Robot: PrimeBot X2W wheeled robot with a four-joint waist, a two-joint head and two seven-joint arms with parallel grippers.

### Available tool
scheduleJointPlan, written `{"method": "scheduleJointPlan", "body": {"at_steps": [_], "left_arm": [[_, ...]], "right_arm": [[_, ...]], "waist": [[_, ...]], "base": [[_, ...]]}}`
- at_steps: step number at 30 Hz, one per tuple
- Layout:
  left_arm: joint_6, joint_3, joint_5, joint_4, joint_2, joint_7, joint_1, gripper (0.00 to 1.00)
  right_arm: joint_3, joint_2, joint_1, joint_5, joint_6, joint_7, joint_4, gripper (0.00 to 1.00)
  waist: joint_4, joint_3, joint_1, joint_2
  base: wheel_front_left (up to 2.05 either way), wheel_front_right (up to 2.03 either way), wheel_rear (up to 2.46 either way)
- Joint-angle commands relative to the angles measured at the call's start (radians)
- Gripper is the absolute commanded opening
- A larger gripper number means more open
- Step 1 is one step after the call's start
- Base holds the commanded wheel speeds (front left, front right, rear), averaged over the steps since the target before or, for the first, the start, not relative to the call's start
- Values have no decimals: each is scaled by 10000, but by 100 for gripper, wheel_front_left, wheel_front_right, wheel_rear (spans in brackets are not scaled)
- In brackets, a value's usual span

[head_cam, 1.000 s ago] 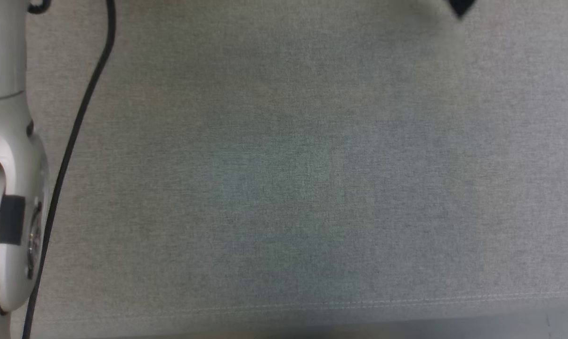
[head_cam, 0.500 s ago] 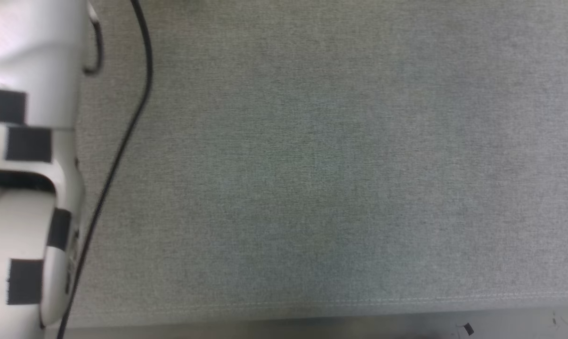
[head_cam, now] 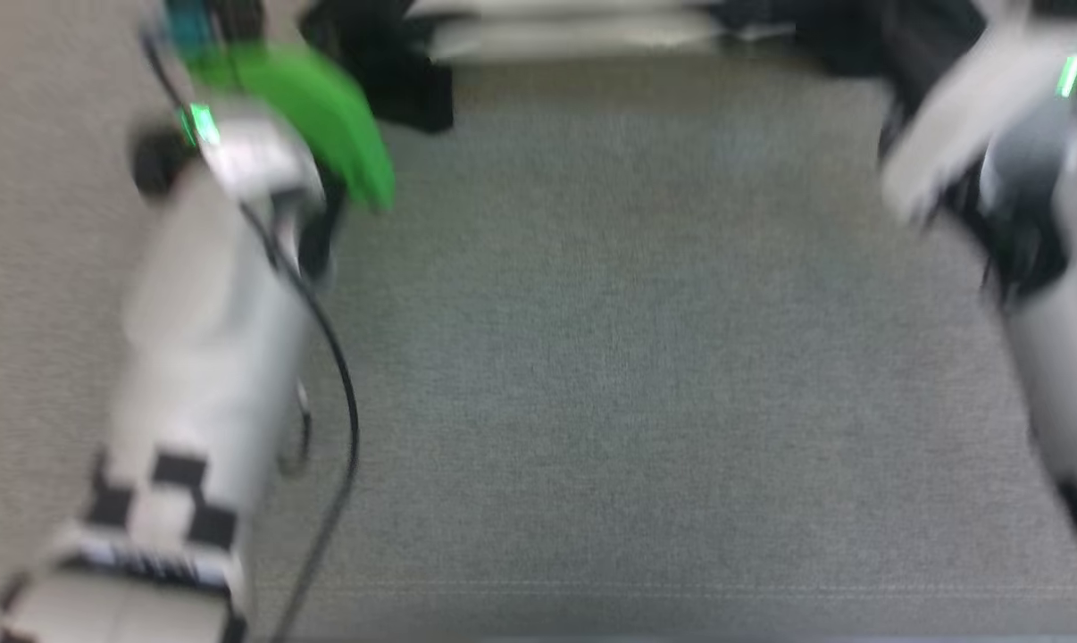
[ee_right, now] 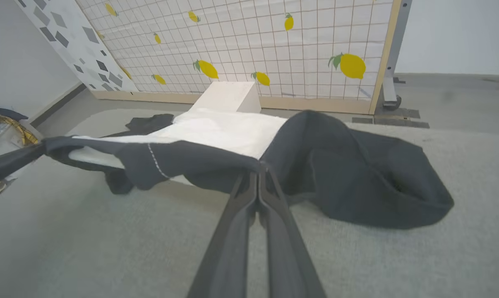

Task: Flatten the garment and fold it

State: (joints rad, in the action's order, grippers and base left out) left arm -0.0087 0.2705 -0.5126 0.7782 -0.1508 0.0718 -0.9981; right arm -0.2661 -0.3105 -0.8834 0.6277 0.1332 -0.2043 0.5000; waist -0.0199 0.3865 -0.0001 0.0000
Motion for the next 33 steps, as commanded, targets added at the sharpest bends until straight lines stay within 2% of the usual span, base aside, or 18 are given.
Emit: {"method": "scheduleJointPlan", "body": {"at_steps": [1,4,8,14,22,28,32,33], "left_arm": [[-63,-63,-214,-82,-41,7,920,0],[-117,39,-502,-480,106,270,2678,0],[44,101,-919,-976,247,796,4865,0],[625,233,-1204,-1735,150,1884,6988,0],[1584,383,-1170,-2592,-366,3294,8475,0],[1976,563,-1199,-3037,-555,4251,8919,0],[2102,562,-1325,-3249,-522,4515,9055,0],[2124,567,-1336,-3306,-504,4528,9063,15]], "right_arm": [[175,-184,874,272,-25,86,-116,0],[251,-253,2526,530,-25,-22,-509,0],[644,-168,4534,731,-25,-309,-841,0],[1296,92,6813,209,-25,-1116,-1251,0],[1976,483,8197,-1080,-25,-2446,-1936,0],[2198,858,8711,-1612,-25,-3591,-2498,0],[2390,1124,8809,-1881,-25,-3738,-2697,0],[2439,1171,8807,-1950,-25,-3705,-2725,0]], "waist": [[404,-1681,1,0],[448,-2164,1,0],[527,-2615,1,0],[555,-2869,1,0],[405,-2932,1,0],[369,-2858,1,0],[367,-2835,1,0],[372,-2843,1,0]], "base": [[0,0,0],[0,0,0],[0,0,0],[0,0,0],[0,0,0],[0,0,0],[0,0,0],[0,0,0]]}}
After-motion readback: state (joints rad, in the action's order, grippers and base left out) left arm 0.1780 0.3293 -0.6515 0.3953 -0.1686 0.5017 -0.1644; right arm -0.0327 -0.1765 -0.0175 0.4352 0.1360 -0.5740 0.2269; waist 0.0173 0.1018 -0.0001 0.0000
